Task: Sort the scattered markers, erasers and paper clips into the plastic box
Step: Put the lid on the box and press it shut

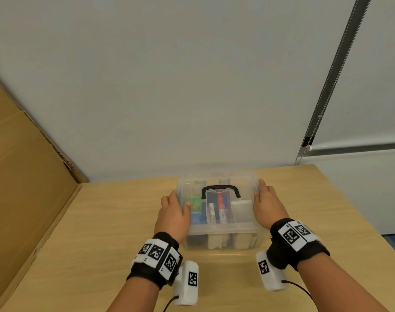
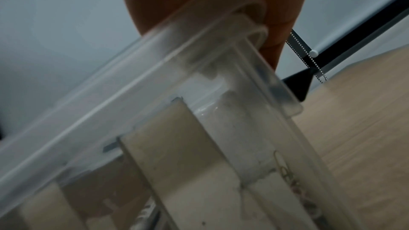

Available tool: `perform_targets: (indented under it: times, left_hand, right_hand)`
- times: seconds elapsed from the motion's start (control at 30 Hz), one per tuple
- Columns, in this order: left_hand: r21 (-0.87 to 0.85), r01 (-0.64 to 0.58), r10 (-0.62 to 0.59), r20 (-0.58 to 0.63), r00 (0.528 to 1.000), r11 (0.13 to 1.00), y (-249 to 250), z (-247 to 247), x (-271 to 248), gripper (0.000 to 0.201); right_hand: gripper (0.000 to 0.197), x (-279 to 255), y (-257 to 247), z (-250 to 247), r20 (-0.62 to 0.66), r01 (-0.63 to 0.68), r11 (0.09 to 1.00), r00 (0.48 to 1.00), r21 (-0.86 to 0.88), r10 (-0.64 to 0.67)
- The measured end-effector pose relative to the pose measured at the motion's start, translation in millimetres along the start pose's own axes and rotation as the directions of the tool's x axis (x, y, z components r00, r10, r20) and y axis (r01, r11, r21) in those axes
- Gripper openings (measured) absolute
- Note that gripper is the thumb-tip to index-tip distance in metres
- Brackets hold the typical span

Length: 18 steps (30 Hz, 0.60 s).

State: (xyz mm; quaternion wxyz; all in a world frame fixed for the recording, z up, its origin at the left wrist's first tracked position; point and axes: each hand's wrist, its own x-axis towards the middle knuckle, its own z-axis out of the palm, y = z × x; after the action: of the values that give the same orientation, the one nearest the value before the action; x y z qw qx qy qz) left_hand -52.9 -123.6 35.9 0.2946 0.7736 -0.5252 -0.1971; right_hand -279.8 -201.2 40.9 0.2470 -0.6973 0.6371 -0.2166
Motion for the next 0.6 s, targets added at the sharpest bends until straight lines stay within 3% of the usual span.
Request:
perform_targets:
  times: [0.13,0.23,0.3,0.43,0.5,0.6]
  left_hand:
    - [0.096,-0.002,0.001,0.005,1.0,0.995,2.2,1.9,3.2,0.053]
    - [0.148,0.044,-0.042,-0.016,0.999,0.988,3.2,0.6,6.3,0.054]
    - [0.057,0.085,-0.085,0.011,0.996,0.995,3.0,-0.8,7.7,0.06]
    - [-0.294,0.207,-0.17,0.145,0.975,0.933,4.5,-1.5,7.6,0.108]
    - [-0.297,0.244,-0.204,0.16,0.966,0.923,4.0,0.1,8.8,0.121]
    - [-0.198,0.242,-0.224,0.11,0.968,0.95,4.3,0.2,9.5,0.126]
  right_hand:
    - [0.064,1.0,-0.8,7.5,0.001,-0.007,0.993,1.0,-0.116,0.007]
    - [0.085,3.8,-2.1,5.5,-0.004,-0.058,0.963,0.998,-0.263,0.059]
    - [0.1,6.1,-2.4,4.6,0.04,-0.095,0.977,0.994,-0.19,0.105]
    - [0.116,12.0,0.1,4.4,0.1,-0.133,0.991,0.986,0.001,0.132]
    - [0.119,13.7,1.4,4.6,0.11,-0.159,0.987,0.982,0.017,0.156]
    - [0.119,13.8,2.3,4.8,0.122,-0.165,0.986,0.98,0.028,0.16]
